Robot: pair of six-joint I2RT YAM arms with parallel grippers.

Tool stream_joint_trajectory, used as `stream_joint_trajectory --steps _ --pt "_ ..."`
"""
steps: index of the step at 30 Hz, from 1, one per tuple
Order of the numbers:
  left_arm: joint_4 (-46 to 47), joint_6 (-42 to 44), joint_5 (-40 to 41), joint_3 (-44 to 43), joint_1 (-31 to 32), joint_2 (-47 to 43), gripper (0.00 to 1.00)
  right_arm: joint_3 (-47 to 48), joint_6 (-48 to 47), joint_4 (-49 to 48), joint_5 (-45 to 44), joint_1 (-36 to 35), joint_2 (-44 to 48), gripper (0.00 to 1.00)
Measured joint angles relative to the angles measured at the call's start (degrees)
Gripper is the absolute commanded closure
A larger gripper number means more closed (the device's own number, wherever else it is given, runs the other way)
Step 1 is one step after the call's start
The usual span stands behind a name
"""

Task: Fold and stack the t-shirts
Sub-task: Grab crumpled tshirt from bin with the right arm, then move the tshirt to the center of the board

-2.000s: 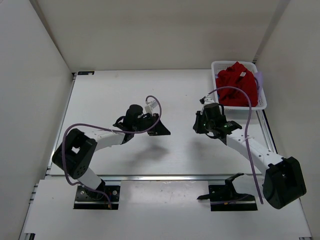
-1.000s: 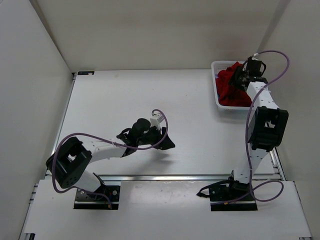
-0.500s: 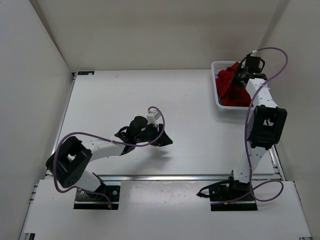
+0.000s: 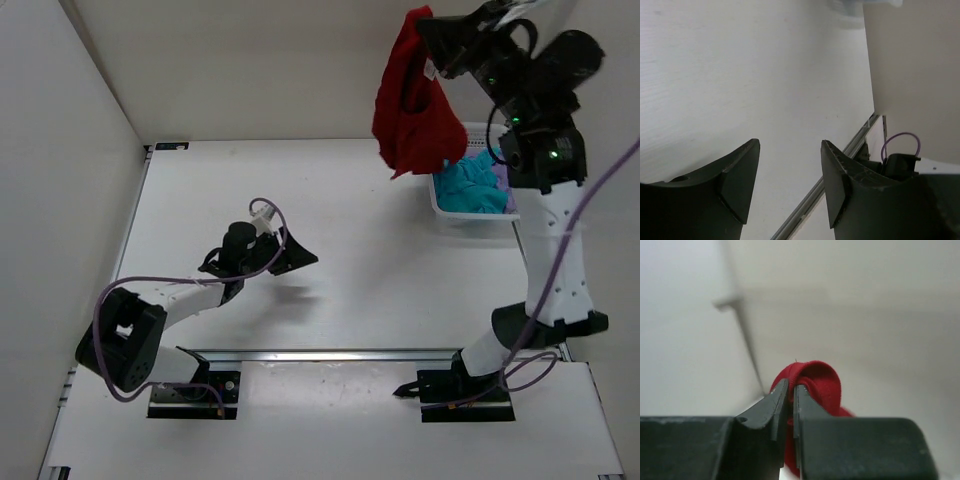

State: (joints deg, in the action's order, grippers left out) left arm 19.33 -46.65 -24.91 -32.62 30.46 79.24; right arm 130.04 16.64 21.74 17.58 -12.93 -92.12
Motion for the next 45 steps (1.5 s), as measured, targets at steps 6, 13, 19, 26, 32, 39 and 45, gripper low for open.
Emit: stream_joint_trajectory --steps 6,13,19,26,32,39,45 --pt "1.0 -5.2 -2.8 6.9 -14.1 -7.9 0.29 -5.2 5.7 -12.6 11.6 4.8 9.8 1.00" --pt "-0.5 -6.9 -2.9 9.5 -26.1 -12.7 0.28 -57.2 13.4 -33.8 21.1 11.2 24.6 1.00" --pt "-5.0 -4.3 -0.1 10.8 -24.7 -12.7 0.30 -90.6 19.2 -35.6 22.1 16.6 12.3 1.00" --pt "-14.0 1.9 8.4 11.1 -22.3 -13.3 0.18 -83.8 17.3 -32.3 17.0 15.0 6.7 1.00" --pt "-18.4 5.6 15.2 8.6 -18.1 -11.0 0.47 -68.9 15.0 -30.2 12.7 11.4 -2.2 1.00" --pt "-9.4 1.0 15.7 3.2 -20.7 5.8 0.81 -46.3 13.2 -20.7 9.8 10.5 -17.8 0.94" --pt "-6.1 -2.0 16.9 -12.3 -21.0 21.5 0.77 -49.7 9.1 -16.9 3.9 9.9 -11.3 0.65"
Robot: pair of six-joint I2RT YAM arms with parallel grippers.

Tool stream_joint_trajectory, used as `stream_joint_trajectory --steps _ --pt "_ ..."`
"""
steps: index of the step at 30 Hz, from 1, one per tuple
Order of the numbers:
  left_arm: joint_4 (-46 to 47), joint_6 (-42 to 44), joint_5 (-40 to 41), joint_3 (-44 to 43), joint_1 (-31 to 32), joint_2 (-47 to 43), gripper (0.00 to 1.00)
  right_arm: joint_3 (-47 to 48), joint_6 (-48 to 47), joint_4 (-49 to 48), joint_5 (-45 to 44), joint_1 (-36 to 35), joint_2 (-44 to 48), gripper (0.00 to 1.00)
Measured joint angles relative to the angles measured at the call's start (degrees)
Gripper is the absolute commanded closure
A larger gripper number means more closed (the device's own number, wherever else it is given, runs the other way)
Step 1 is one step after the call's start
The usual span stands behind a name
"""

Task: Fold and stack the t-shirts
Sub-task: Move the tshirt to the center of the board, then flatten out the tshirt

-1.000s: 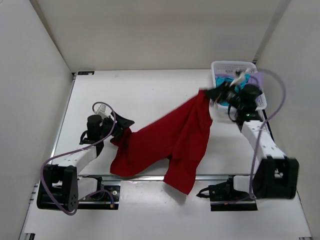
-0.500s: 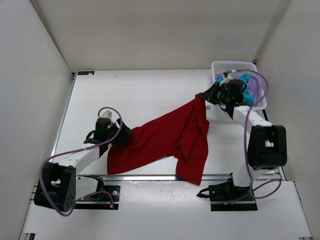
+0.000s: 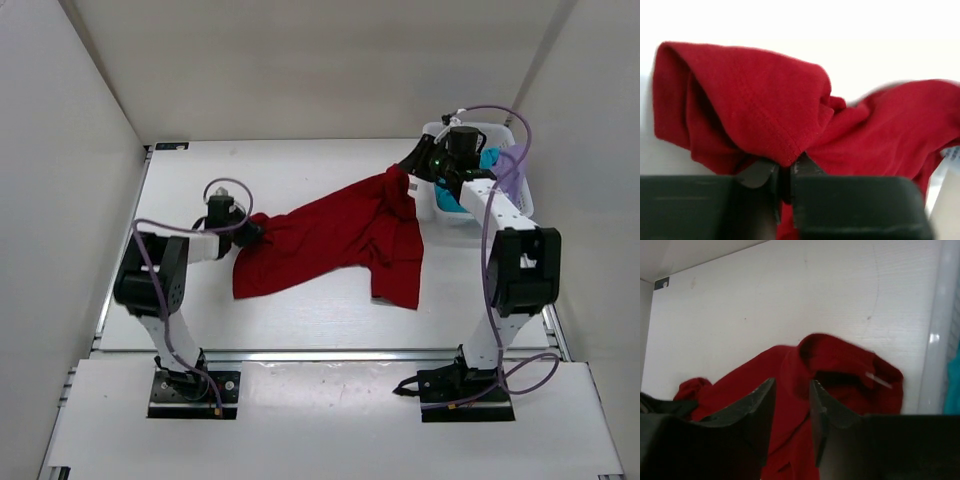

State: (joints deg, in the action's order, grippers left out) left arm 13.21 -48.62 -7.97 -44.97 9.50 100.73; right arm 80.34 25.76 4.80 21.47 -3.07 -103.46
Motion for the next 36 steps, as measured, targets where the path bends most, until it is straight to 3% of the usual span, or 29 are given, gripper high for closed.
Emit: stream_joint_trajectory --steps 1,3,6,7,9,10,11,12,14,17,22,24,27,31,36 --pt "-2.2 0.0 -0.1 -6.3 0.0 3.7 0.60 -1.8 -0.5 0.1 -1.3 -0.3 2.1 0.61" --pt "-2.3 0.3 0.2 -11.0 0.0 5.9 0.43 -6.6 -1.4 -0.2 -3.5 -1.0 6.9 0.58" --pt "-2.2 0.3 1.2 -11.0 -0.1 3.4 0.32 -16.7 -1.5 -1.4 -6.3 -2.2 14.8 0.58" --pt "-1.9 0.3 1.6 -9.8 -0.2 1.5 0.35 -20.6 -1.3 -2.3 -6.8 -2.4 17.2 0.60" --pt "-1.5 -0.1 1.9 -6.0 -0.6 -2.8 0.63 -27.3 -0.5 -3.3 -7.5 -3.0 20.4 0.75" --pt "-1.2 0.1 2.2 -3.7 -0.8 -5.0 0.66 -30.1 0.0 -4.0 -7.8 -3.0 21.3 0.79" --pt "-1.3 0.2 2.3 -1.7 -0.8 -6.8 0.73 -33.0 0.6 -4.3 -8.2 -3.4 22.1 0.91" --pt "-1.1 0.5 2.6 0.7 -0.9 -8.7 0.87 -35.8 1.0 -4.8 -8.9 -3.7 22.9 0.98" --pt "-1.7 0.7 3.1 5.8 -0.8 -12.7 0.96 -39.8 1.6 -4.7 -10.0 -4.7 24.6 1.00" --pt "-4.2 1.6 3.8 13.7 -0.3 -19.4 0.91 -43.6 1.8 -4.6 -11.6 -8.0 28.7 0.98" --pt "-11.7 4.2 6.0 21.2 -2.3 -32.5 0.59 -47.8 1.9 -6.7 -11.8 -13.0 36.2 0.93" --pt "-13.6 4.8 7.0 22.4 -4.0 -37.0 0.55 -48.9 2.1 -7.8 -11.4 -13.6 37.2 0.92" --pt "-14.8 5.7 7.9 23.6 -6.6 -40.3 0.53 -50.3 2.1 -8.2 -10.9 -14.4 37.2 0.91" --pt "-14.5 5.1 7.4 25.5 -8.0 -36.0 0.49 -50.3 2.1 -8.3 -10.4 -15.2 37.1 0.91" --pt "-11.1 3.1 6.6 25.7 -7.7 -32.8 0.58 -50.3 2.1 -8.3 -9.8 -15.6 37.1 0.90"
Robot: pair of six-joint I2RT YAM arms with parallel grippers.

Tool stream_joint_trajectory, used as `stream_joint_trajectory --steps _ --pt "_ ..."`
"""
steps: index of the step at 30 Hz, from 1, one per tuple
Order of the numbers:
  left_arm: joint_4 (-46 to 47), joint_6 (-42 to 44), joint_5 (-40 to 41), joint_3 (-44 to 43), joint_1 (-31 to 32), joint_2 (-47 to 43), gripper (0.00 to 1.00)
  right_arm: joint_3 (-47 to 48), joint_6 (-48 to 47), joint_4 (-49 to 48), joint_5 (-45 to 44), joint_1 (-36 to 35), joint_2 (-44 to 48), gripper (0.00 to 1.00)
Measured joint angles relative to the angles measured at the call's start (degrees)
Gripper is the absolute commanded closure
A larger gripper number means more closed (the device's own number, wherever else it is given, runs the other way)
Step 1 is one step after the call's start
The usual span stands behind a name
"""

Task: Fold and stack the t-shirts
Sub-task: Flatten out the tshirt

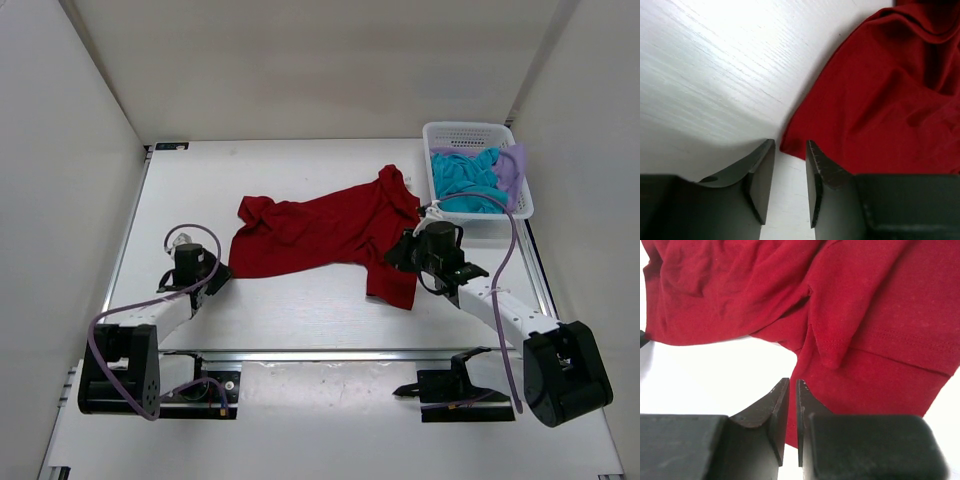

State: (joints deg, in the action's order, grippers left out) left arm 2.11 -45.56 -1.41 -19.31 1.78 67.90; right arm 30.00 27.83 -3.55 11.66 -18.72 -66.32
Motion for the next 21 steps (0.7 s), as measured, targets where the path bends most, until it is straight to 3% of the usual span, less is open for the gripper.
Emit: stream_joint_trajectory --steps 2,3,5,9,13,21 --pt "1.0 -0.8 0.0 0.0 0.5 0.9 0.61 0.0 0.0 -0.3 0.2 0.1 0.0 0.90" --pt "1.5 -1.1 0.1 0.0 0.8 1.3 0.72 0.0 0.0 -0.6 0.4 0.2 0.0 0.90" --pt "2.3 -1.6 0.1 0.0 1.2 2.1 0.77 0.0 0.0 -0.9 0.4 0.3 0.0 0.88" --pt "3.3 -3.0 -0.7 0.2 1.0 3.1 0.99 0.0 0.2 -1.1 0.3 1.2 -0.1 0.81" --pt "3.5 -3.7 -1.2 0.2 0.3 3.2 1.00 0.5 0.4 -0.4 -2.1 3.9 -1.4 0.76" --pt "2.4 -3.9 -1.5 -5.9 3.1 1.5 1.00 7.3 -0.4 2.4 -10.4 9.9 -9.3 0.75"
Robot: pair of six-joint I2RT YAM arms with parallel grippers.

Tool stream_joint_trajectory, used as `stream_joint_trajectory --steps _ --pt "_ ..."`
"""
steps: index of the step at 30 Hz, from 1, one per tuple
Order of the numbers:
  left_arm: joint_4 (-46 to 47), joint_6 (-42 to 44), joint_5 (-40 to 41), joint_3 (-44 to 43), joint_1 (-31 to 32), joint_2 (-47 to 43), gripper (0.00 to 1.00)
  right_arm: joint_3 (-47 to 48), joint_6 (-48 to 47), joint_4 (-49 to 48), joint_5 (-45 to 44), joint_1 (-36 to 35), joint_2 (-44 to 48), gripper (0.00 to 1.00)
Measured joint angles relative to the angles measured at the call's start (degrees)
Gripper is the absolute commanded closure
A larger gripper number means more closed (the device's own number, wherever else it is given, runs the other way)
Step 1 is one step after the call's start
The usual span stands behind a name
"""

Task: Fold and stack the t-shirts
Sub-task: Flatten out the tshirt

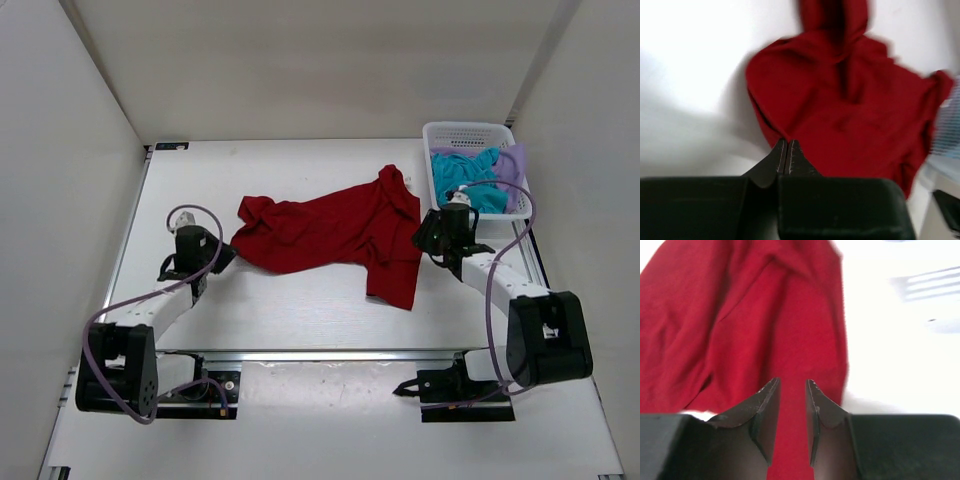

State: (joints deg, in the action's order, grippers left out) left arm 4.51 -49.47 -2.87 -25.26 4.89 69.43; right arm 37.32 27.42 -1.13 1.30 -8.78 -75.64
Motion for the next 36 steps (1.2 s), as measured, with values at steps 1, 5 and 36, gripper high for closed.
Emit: stream_joint_trajectory --steps 1,5,36 --pt "0.2 0.1 -0.5 -1.2 -0.2 -0.7 1.00 0.6 -0.2 0.1 -0.8 0.5 -1.2 0.75" --pt "2.3 -0.6 -3.2 -3.0 -5.3 -3.5 1.00 1.0 -0.7 1.1 -2.5 1.5 -5.1 0.73" --pt "7.5 -5.9 -13.9 -3.9 -8.0 -0.2 1.00 2.8 -2.2 4.0 -5.3 0.9 -10.5 0.80"
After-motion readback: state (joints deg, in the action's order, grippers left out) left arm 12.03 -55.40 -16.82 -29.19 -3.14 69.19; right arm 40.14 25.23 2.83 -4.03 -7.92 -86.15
